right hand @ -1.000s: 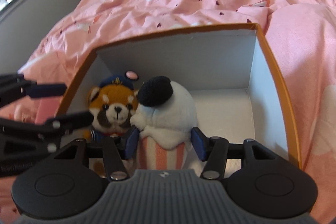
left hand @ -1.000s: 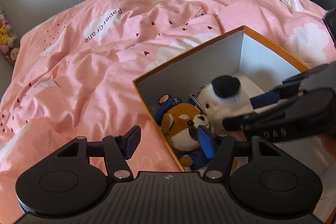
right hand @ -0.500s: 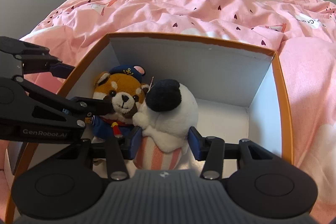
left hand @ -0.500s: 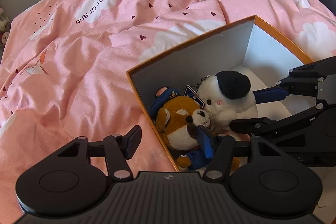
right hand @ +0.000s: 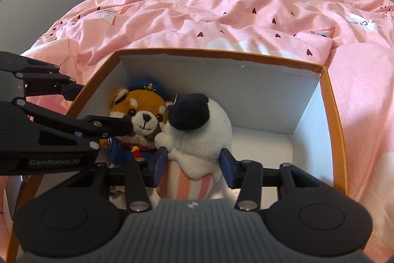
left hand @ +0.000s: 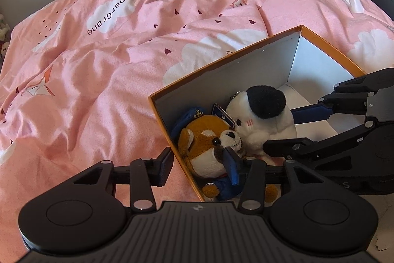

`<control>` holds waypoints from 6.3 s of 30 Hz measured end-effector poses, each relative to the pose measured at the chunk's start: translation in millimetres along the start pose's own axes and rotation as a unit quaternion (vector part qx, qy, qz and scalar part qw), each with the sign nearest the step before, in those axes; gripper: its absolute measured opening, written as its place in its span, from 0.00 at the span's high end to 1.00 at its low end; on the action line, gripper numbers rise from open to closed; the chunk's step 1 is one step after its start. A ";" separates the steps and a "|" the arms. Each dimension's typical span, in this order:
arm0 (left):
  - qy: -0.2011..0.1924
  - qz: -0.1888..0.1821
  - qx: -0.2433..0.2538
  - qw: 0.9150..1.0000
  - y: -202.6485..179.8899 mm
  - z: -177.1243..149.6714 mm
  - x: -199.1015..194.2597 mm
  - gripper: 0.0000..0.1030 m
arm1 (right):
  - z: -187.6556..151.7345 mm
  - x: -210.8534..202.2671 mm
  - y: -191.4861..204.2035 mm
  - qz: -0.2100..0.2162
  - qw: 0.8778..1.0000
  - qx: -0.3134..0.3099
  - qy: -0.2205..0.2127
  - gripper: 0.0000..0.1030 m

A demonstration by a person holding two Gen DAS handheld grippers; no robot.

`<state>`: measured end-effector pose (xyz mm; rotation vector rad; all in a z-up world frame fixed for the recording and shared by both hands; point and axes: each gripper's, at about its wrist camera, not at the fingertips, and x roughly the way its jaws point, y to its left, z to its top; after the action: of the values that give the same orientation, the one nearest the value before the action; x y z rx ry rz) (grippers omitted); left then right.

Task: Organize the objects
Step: 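Open both grippers to release the plushes in the box and withdraw, then grasp the pink fabric pouch with the left gripper while the right grasps the pink wallet, then carry the pink pouch and pink wallet over the orange box, then lower the pouch and wallet into the box beside the plushes and open both grippers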

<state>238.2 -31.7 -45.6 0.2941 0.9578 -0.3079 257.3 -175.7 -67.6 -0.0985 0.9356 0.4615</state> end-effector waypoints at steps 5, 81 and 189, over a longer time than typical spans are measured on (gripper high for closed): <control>-0.014 0.000 -0.011 1.000 4.6 -5.1 -15.7 0.38 | -4.4 -7.7 4.7 -0.010 1.000 0.000 -0.003 0.36; 0.165 -0.060 -0.244 0.954 184.3 -92.7 -57.2 0.65 | 33.3 64.2 193.9 0.085 0.992 -0.070 0.066 0.76; -0.023 -0.170 -0.307 0.936 -40.3 35.2 24.6 0.22 | -17.3 -32.8 -3.0 -0.175 0.959 -0.223 -0.013 0.57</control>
<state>262.4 -85.1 -51.3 -0.4564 1.0093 -0.3115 229.1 -194.4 -52.2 -0.6568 0.7533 0.3352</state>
